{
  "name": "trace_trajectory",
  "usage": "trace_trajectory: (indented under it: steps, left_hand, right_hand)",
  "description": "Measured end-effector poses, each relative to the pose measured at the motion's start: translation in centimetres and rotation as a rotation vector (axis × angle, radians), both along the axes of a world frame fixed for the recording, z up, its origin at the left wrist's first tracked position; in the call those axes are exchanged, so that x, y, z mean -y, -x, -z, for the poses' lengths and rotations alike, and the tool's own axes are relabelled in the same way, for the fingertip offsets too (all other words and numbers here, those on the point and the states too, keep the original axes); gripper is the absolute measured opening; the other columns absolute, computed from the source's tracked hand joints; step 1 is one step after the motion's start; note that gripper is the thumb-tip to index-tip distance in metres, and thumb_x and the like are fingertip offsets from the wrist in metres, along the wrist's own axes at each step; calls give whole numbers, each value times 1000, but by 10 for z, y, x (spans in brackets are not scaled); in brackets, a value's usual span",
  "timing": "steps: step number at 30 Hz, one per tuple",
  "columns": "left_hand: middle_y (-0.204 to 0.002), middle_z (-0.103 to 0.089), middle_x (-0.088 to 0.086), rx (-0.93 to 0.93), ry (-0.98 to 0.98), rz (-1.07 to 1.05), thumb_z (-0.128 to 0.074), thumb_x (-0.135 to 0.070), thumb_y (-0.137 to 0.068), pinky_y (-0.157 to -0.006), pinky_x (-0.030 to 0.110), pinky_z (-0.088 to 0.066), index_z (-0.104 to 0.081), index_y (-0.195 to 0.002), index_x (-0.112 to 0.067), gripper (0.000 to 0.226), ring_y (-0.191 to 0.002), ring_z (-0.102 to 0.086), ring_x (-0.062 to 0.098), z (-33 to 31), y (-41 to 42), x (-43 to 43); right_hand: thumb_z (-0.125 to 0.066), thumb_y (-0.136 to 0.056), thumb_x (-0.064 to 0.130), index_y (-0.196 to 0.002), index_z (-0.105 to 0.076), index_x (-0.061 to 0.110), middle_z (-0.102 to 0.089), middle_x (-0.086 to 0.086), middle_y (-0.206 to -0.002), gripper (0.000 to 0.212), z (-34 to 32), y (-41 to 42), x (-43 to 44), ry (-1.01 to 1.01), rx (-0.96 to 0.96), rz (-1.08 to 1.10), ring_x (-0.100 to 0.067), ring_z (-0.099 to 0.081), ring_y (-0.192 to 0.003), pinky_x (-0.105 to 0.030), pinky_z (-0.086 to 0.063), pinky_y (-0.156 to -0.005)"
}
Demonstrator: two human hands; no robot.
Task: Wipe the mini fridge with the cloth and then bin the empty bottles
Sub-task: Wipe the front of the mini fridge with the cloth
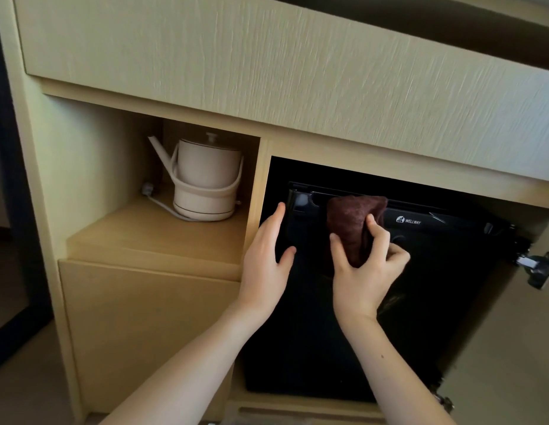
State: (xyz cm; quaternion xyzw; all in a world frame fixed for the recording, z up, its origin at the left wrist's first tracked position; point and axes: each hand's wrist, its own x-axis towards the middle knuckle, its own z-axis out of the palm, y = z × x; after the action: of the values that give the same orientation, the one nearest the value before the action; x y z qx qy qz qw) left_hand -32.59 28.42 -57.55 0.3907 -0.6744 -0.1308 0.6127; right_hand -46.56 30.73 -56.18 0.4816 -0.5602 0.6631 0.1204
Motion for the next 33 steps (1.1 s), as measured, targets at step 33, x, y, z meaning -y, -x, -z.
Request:
trace_trajectory:
  steps: [33]
  left_hand:
    - [-155, -36, -8, -7, 269, -73, -69, -12, -90, -111, 8, -27, -32, -154, -17, 74, -145, -29, 2, 15, 13, 21]
  right_hand:
    - [-76, -82, 31, -146, -45, 40, -29, 3, -119, 71, 43, 19, 15, 160, -206, -25, -11, -42, -108, -7, -35, -99]
